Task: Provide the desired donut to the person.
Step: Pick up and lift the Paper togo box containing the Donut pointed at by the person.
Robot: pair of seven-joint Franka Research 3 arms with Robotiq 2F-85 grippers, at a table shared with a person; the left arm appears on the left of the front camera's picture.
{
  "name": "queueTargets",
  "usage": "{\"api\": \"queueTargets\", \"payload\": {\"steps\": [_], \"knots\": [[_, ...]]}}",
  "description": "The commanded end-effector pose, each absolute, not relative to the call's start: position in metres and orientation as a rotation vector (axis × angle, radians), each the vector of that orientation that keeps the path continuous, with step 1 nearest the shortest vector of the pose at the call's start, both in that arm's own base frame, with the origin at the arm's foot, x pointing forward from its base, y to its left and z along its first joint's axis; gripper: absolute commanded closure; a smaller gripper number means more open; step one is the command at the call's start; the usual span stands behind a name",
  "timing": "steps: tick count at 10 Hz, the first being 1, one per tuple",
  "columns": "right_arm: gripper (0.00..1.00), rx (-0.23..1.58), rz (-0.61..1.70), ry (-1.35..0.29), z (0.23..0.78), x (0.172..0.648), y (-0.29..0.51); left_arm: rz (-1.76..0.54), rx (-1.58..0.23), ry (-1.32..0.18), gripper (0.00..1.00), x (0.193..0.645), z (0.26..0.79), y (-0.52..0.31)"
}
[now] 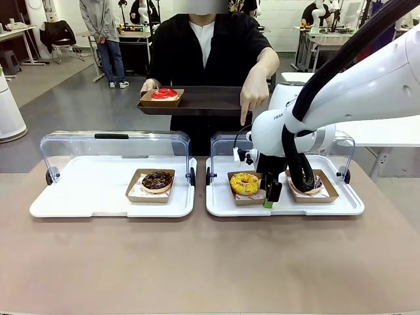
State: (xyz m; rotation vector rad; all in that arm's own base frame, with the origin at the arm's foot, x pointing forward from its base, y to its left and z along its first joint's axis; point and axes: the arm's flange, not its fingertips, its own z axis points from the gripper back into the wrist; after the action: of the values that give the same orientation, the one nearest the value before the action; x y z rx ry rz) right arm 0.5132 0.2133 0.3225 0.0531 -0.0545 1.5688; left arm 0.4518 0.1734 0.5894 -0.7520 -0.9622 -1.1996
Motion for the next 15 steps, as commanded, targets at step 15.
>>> {"api": "queueTargets", "payload": {"steps": [15], "knots": [[1.00,0.009,1.650,0.084,0.377,0.471,0.224,-1.193,-0.757,-0.966,0.00,0.451,0.591,0.173]]}}
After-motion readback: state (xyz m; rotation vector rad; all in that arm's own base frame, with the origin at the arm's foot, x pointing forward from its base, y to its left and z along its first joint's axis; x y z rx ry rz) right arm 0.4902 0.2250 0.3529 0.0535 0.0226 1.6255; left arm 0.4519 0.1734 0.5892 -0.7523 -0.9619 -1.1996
